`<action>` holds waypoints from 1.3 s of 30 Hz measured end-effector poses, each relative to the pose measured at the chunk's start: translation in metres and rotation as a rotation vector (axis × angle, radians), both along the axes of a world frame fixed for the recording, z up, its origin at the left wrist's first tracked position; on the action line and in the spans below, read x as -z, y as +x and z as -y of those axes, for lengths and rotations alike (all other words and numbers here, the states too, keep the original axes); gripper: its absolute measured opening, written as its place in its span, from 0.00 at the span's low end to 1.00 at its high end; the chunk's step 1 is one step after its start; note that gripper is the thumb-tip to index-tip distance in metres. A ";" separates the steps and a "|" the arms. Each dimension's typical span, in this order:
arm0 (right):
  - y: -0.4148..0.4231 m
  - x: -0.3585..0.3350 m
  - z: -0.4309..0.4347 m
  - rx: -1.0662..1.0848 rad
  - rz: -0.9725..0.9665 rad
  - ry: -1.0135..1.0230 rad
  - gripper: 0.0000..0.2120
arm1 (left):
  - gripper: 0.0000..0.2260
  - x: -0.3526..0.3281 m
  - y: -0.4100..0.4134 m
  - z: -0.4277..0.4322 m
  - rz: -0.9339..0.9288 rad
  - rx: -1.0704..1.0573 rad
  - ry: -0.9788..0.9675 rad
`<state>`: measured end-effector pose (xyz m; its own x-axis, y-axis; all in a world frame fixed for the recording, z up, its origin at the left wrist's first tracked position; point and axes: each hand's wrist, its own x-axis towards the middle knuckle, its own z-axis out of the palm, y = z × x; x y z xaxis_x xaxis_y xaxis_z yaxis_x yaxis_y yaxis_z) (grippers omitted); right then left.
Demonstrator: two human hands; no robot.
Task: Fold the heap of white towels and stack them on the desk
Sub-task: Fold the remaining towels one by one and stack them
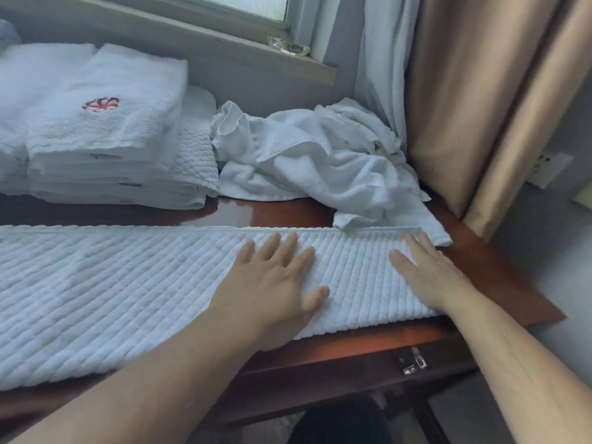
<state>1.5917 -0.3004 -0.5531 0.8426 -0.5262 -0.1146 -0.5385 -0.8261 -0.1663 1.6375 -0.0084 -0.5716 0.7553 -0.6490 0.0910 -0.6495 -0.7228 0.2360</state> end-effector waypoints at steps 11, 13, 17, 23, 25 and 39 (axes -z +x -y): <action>-0.071 -0.018 -0.080 0.272 1.059 0.812 0.11 | 0.31 0.001 0.003 0.000 -0.010 -0.012 -0.040; -0.095 -0.014 -0.099 0.389 0.999 1.184 0.13 | 0.31 0.000 0.003 -0.001 -0.021 -0.012 -0.021; -0.123 -0.006 -0.117 0.525 0.826 1.573 0.16 | 0.31 -0.003 -0.002 -0.005 -0.031 -0.002 0.010; -0.127 0.001 -0.111 0.572 0.687 1.675 0.23 | 0.31 -0.004 -0.012 -0.011 -0.031 0.021 0.029; -0.127 0.003 -0.107 0.587 0.634 1.650 0.24 | 0.31 -0.003 -0.016 -0.014 -0.035 0.024 0.026; -0.133 0.012 -0.080 0.743 0.961 1.590 0.17 | 0.32 -0.004 -0.024 -0.018 -0.022 0.046 0.032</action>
<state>1.4583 -0.2202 -0.5653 0.6077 -0.6388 -0.4718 0.0532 0.6255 -0.7784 1.6137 0.0093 -0.5677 0.7259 -0.6857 0.0529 -0.6773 -0.6995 0.2280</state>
